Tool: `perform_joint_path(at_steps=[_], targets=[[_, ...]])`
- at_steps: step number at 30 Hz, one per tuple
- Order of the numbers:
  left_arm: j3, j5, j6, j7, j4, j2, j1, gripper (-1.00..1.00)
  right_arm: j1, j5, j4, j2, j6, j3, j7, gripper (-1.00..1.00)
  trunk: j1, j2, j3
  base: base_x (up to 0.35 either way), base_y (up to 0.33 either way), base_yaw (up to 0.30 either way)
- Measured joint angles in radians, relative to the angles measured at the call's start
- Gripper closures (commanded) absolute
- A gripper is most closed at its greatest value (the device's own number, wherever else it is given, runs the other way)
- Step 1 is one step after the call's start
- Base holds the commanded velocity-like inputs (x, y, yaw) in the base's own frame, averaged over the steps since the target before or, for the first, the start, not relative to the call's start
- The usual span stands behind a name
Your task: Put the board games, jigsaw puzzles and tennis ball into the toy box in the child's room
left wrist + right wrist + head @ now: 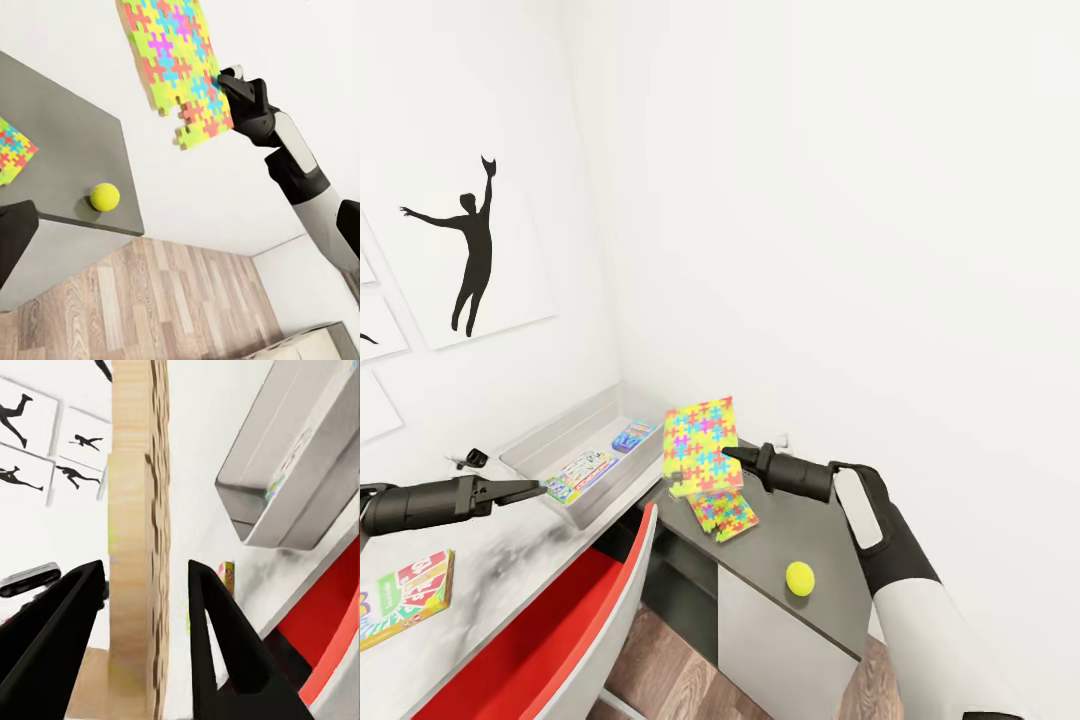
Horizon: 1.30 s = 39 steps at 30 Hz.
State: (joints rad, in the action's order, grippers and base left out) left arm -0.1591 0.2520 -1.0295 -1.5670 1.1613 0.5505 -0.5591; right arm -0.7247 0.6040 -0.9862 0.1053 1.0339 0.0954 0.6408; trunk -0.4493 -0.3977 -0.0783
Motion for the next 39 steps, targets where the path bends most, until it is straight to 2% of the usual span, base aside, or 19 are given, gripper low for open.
perform_joint_path(at_steps=[2,5,8,10,12,14,19,23,27,39], targets=[[-0.015,0.001,0.000,0.000,-0.001,0.004,0.000,-1.00,0.011,0.026,-0.047,0.008,0.000,0.030,-0.004,1.00,0.000,0.000,0.000,0.000,0.000,0.000],[-0.022,0.001,0.000,0.000,-0.002,0.007,0.000,-1.00,0.056,0.033,-0.118,0.011,0.003,0.043,-0.006,1.00,0.000,0.000,0.000,0.000,0.000,0.000],[-0.026,0.001,0.000,0.000,-0.003,0.008,0.000,-1.00,0.146,0.045,-0.254,0.013,0.009,0.052,-0.007,1.00,0.000,0.000,0.000,0.000,0.000,0.000],[-0.028,0.001,0.000,0.000,-0.003,0.008,0.000,-1.00,0.208,0.073,-0.379,0.013,0.009,0.055,-0.006,1.00,0.000,0.000,0.000,0.000,0.000,0.000],[-0.027,0.001,0.000,0.000,-0.003,0.008,0.000,-1.00,0.246,0.102,-0.466,0.012,0.009,0.055,-0.006,1.00,0.000,0.000,0.000,0.000,0.000,0.000],[-0.027,0.001,-0.001,0.000,-0.003,0.008,0.000,-1.00,0.263,0.117,-0.500,0.012,0.009,0.056,-0.007,1.00,0.000,0.000,0.000,0.000,0.000,0.000],[-0.028,0.002,-0.001,0.000,-0.003,0.008,0.000,-1.00,0.273,0.123,-0.495,0.007,0.007,0.061,-0.007,1.00,0.000,0.000,0.000,0.000,0.000,0.099],[-0.029,0.005,-0.001,0.000,-0.006,0.007,0.001,-1.00,0.274,0.119,-0.409,0.010,-0.003,0.063,-0.006,1.00,0.000,0.000,0.000,0.000,0.000,0.246],[-0.029,0.005,-0.001,0.000,-0.008,0.007,0.002,-1.00,0.275,0.122,-0.362,0.013,-0.004,0.062,-0.006,1.00,0.000,0.000,-0.001,0.000,0.000,0.268],[-0.029,0.005,-0.001,0.000,-0.009,0.006,0.002,-1.00,0.274,0.115,-0.319,0.014,-0.005,0.058,-0.005,1.00,0.000,0.000,-0.007,0.009,0.000,0.276]])
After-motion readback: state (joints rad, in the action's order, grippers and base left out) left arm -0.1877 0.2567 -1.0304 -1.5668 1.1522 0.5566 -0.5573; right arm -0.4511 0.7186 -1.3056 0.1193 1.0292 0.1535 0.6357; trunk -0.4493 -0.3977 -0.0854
